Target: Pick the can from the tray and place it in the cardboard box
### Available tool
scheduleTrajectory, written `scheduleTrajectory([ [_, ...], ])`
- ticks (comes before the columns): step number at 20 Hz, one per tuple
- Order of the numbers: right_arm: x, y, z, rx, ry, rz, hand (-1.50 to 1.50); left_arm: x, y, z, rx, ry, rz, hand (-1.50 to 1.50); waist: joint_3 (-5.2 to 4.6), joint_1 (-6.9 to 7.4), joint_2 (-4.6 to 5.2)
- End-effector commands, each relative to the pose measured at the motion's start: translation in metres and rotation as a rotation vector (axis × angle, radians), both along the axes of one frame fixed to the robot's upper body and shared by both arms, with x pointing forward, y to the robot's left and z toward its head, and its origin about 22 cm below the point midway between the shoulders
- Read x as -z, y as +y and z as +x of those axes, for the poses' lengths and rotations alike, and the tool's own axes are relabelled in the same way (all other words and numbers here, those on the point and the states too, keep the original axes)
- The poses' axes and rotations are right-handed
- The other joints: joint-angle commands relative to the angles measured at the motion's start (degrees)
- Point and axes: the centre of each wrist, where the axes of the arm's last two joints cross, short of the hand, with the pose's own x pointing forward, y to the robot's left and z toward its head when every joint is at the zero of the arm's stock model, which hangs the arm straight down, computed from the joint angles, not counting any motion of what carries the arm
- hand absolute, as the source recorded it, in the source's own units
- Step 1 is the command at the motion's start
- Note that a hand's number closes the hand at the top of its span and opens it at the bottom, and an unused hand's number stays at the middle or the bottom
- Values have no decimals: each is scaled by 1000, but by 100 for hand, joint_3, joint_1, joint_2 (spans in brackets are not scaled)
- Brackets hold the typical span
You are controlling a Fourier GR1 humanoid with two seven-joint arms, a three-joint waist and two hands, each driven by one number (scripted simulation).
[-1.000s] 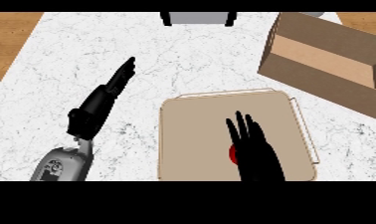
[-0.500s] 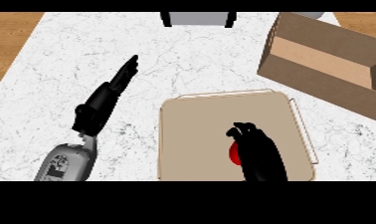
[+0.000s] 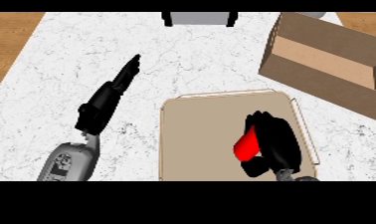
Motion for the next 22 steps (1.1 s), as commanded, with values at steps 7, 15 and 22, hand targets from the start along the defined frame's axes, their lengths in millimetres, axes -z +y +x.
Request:
scheduleTrajectory([
  [7, 0, -56, 52, 158, -209, -106, 150, -4, 2, 4, -10, 18, -5, 0, 58, -18, 93],
  [15, -88, -48, 11, 130, -370, -59, 150, 5, 26, -2, 0, 9, 7, 0, 52, -78, 71],
  [22, -162, -40, -39, 123, -529, 78, 150, -11, 16, -5, -12, 17, -7, 0, 52, -76, 61],
])
